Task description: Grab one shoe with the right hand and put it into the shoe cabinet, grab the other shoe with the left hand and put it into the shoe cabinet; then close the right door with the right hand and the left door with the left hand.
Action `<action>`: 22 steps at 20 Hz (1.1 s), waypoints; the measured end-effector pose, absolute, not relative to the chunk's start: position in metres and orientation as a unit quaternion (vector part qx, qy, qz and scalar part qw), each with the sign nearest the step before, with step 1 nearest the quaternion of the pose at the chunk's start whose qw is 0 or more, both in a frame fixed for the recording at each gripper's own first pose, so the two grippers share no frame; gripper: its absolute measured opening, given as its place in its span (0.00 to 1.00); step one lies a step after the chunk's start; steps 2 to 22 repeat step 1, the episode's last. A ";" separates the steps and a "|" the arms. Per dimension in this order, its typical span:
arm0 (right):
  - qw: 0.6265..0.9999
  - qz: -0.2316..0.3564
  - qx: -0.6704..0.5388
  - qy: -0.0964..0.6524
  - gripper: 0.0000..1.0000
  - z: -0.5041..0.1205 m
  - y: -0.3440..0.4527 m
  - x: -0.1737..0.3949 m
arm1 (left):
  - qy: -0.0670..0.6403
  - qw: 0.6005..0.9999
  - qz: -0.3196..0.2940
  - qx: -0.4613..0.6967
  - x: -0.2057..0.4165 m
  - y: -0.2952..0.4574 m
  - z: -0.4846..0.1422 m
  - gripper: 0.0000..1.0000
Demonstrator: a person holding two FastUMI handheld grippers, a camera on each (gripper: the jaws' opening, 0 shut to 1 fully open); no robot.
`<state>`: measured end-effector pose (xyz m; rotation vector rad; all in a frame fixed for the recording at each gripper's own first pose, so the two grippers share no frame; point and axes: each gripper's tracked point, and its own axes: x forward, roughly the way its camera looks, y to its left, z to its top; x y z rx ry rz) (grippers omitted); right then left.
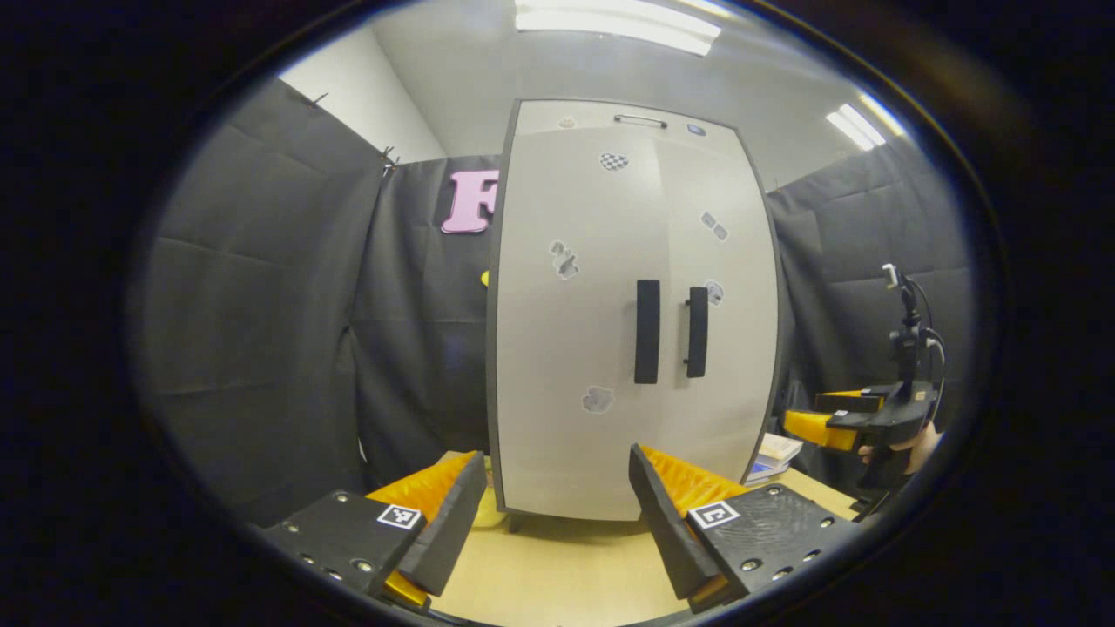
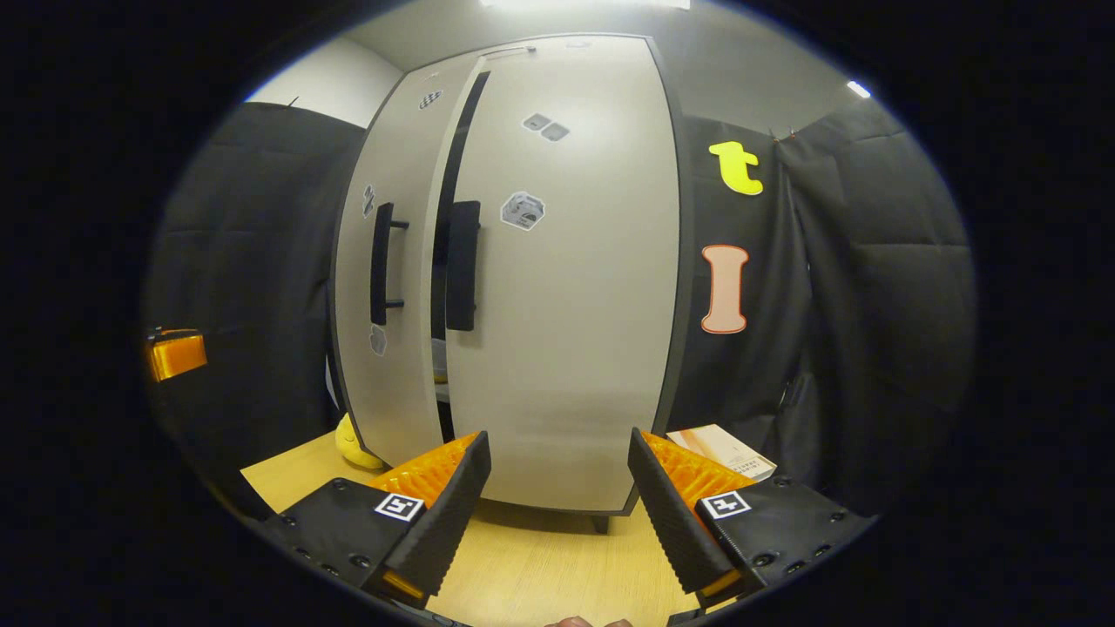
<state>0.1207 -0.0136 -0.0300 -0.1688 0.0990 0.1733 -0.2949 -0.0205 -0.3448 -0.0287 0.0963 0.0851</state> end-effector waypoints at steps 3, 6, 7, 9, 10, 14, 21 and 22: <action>0.991 0.094 -0.084 0.050 0.96 -0.031 -0.011 0.124 | 0.051 0.998 0.046 -0.006 -0.294 -0.020 -0.345 0.94; 0.991 0.094 -0.084 0.050 0.96 -0.031 -0.011 0.124 | 0.051 0.998 0.046 -0.006 -0.294 -0.020 -0.345 0.94; 0.991 0.094 -0.084 0.050 0.96 -0.031 -0.011 0.124 | 0.051 0.998 0.046 -0.006 -0.294 -0.020 -0.345 0.94; 0.991 0.094 -0.084 0.050 0.96 -0.031 -0.011 0.124 | 0.051 0.998 0.046 -0.006 -0.294 -0.020 -0.345 0.94; 0.991 0.094 -0.084 0.050 0.96 -0.031 -0.011 0.124 | 0.051 0.998 0.046 -0.006 -0.294 -0.020 -0.345 0.94; 0.991 0.094 -0.084 0.050 0.96 -0.031 -0.011 0.124 | 0.051 0.998 0.046 -0.006 -0.294 -0.020 -0.345 0.94; 0.991 0.094 -0.084 0.050 0.96 -0.031 -0.011 0.124 | 0.051 0.998 0.046 -0.006 -0.294 -0.020 -0.345 0.94; 0.991 0.094 -0.084 0.050 0.96 -0.031 -0.011 0.124 | 0.051 0.998 0.046 -0.006 -0.294 -0.020 -0.345 0.94</action>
